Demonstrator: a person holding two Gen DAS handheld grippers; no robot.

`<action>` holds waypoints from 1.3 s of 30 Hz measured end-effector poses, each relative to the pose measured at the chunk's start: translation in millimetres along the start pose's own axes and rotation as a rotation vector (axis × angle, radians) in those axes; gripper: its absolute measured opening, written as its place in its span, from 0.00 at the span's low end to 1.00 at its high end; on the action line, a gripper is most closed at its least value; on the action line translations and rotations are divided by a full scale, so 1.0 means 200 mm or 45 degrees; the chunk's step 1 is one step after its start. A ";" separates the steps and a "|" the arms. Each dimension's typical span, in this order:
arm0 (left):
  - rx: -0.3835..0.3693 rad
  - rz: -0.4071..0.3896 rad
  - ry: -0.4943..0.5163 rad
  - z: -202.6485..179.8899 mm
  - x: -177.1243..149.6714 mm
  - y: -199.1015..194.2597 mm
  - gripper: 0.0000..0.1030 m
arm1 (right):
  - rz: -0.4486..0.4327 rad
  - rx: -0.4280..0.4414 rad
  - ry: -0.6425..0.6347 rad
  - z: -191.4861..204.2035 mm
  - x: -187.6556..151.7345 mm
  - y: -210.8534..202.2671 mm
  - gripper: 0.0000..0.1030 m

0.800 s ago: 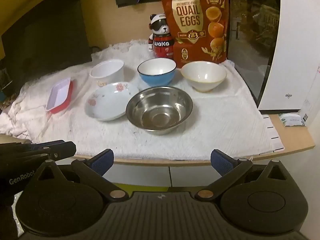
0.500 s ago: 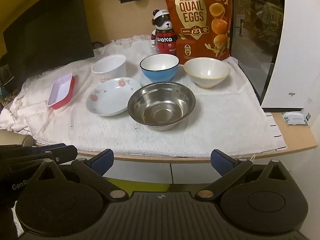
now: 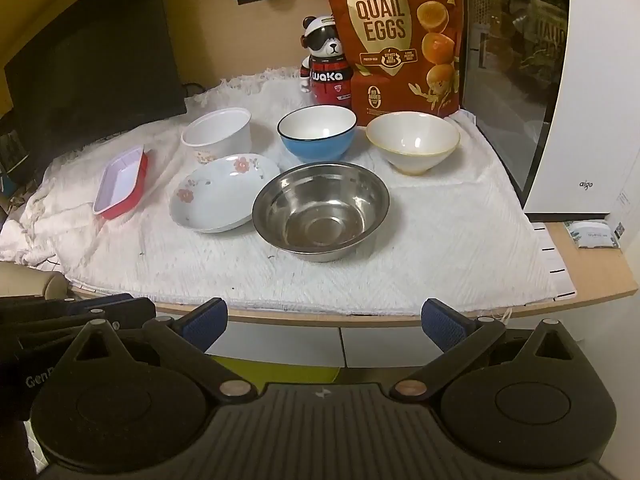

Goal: Organize plates and bowls

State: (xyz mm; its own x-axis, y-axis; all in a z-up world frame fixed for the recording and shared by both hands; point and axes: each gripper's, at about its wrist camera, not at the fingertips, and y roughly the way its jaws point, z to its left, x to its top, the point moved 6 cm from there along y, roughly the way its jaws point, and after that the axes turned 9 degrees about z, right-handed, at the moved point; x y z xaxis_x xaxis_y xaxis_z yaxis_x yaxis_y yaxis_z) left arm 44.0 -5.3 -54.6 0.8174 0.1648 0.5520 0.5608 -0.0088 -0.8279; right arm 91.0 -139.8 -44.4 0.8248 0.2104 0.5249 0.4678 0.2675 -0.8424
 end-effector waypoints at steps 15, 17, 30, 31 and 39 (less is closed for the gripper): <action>-0.056 -0.003 -0.037 0.01 0.00 0.00 0.15 | 0.026 -0.013 -0.001 -0.02 -0.02 0.02 1.00; -0.059 0.002 -0.049 0.01 0.00 0.00 0.15 | 0.027 -0.015 0.001 -0.02 -0.02 0.02 1.00; -0.061 0.011 -0.057 0.03 0.00 -0.01 0.15 | 0.038 -0.016 -0.002 0.00 -0.03 0.02 1.00; -0.060 0.011 -0.058 0.03 0.00 -0.01 0.15 | 0.038 -0.016 -0.003 0.00 -0.03 0.02 1.00; -0.058 0.013 -0.070 0.04 0.00 -0.01 0.15 | 0.042 -0.011 -0.017 0.01 -0.03 0.02 1.00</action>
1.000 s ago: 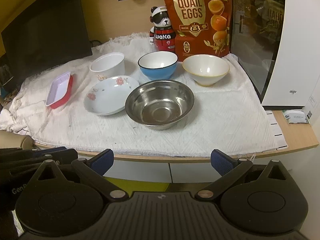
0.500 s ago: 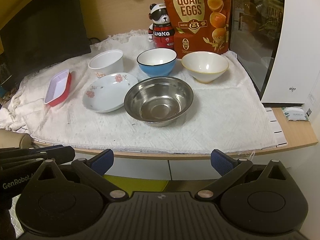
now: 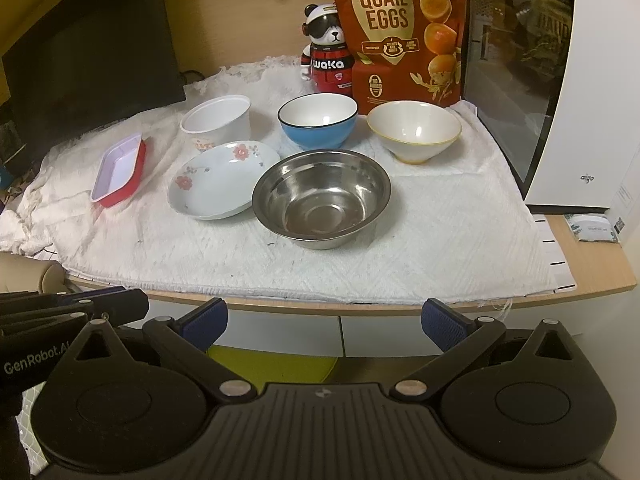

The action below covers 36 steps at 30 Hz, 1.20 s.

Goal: Organize plates and bowls

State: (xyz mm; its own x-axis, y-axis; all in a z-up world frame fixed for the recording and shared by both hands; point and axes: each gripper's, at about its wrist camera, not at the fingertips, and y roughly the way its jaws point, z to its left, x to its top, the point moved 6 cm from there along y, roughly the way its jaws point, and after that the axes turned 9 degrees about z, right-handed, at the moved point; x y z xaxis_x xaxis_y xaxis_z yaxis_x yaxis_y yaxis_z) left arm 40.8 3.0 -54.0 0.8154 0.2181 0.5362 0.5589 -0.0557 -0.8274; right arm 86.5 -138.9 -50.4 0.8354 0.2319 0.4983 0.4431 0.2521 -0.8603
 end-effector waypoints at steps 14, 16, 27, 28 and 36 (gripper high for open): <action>0.005 0.010 -0.004 -0.01 -0.01 0.01 0.15 | 0.007 0.003 0.005 0.00 0.01 0.01 1.00; 0.006 0.014 -0.004 -0.01 -0.01 0.02 0.15 | 0.009 0.004 0.007 0.00 0.01 0.01 1.00; 0.003 0.025 -0.011 0.00 0.00 0.04 0.15 | 0.015 0.002 0.011 0.00 0.02 0.02 1.00; 0.003 0.027 -0.013 0.00 0.01 0.05 0.15 | 0.014 0.004 0.010 0.00 0.02 0.02 1.00; -0.003 0.024 -0.002 0.03 0.04 0.06 0.15 | -0.004 0.002 0.032 -0.01 0.06 0.04 1.00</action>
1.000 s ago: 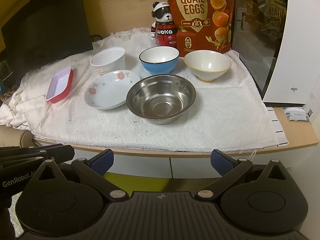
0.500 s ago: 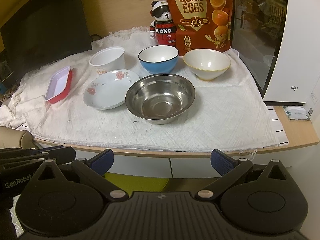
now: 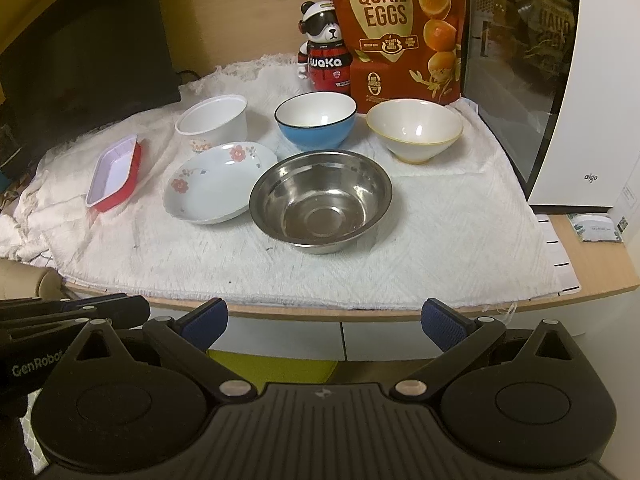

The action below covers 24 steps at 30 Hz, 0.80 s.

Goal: Organize plates and bowls

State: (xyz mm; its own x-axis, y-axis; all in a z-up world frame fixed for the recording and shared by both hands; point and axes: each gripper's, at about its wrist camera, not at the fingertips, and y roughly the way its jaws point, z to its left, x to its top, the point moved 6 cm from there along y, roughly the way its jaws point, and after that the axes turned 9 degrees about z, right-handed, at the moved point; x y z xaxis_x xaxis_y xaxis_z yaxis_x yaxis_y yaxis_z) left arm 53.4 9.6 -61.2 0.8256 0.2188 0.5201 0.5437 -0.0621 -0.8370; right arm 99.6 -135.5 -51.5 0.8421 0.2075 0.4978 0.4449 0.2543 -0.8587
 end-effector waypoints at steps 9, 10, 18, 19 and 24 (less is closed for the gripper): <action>-0.166 -0.024 -0.043 0.15 0.17 0.15 0.15 | -0.134 0.005 0.089 -0.02 0.16 0.12 1.00; -0.193 -0.024 -0.047 0.17 0.19 0.18 0.15 | -0.131 -0.004 0.103 -0.02 0.18 0.15 1.00; -0.246 0.037 0.051 0.32 0.43 0.44 0.15 | -0.068 -0.054 0.205 0.02 0.36 0.42 1.00; -0.251 0.051 0.060 0.34 0.47 0.48 0.15 | -0.064 -0.060 0.214 0.04 0.39 0.44 1.00; -0.311 0.124 0.131 0.42 0.65 0.62 0.15 | -0.065 -0.102 0.271 0.10 0.54 0.54 1.00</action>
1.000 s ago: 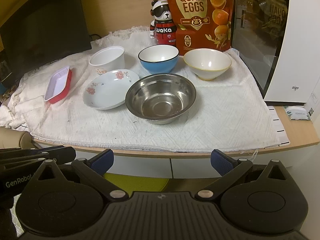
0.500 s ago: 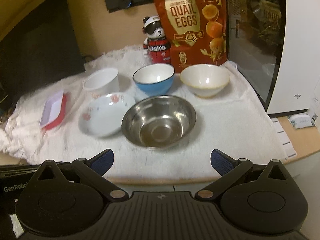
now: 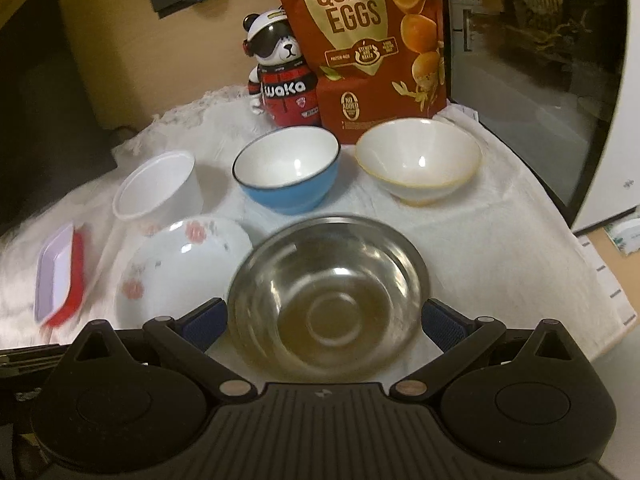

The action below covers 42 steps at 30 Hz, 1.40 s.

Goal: Organize plates and bowls

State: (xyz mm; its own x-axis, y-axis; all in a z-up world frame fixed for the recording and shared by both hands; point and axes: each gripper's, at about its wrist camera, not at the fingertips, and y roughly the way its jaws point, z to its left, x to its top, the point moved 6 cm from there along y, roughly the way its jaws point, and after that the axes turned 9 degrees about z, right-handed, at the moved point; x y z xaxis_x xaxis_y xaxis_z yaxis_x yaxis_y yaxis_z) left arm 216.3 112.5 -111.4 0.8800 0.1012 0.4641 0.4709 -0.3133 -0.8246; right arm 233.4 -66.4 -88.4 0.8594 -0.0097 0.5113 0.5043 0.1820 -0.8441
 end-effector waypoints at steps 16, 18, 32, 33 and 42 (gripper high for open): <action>-0.026 0.111 -0.114 -0.03 0.24 0.36 0.16 | 0.236 0.101 0.032 -0.29 0.07 0.34 1.00; 0.009 0.115 -0.162 -0.05 0.24 0.40 0.17 | 0.276 0.162 0.004 -0.34 0.08 0.40 1.00; 0.026 0.214 -0.290 -0.19 0.21 0.47 0.30 | 0.454 0.324 -0.150 -0.52 0.09 0.58 1.00; -0.026 0.252 -0.302 -0.21 0.20 0.48 0.29 | 0.459 0.332 -0.164 -0.53 0.09 0.59 1.00; -0.051 0.330 -0.226 -0.28 0.15 0.55 0.26 | 0.451 0.345 -0.102 -0.57 0.09 0.58 1.00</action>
State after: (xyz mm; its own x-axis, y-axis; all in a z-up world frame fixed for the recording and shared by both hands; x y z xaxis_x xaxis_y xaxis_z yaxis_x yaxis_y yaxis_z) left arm 292.0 27.4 -170.3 0.9691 0.1755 0.1733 0.2297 -0.3868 -0.8931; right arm 317.2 -157.2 -195.9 0.9603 0.1735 0.2187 0.1311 0.4112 -0.9021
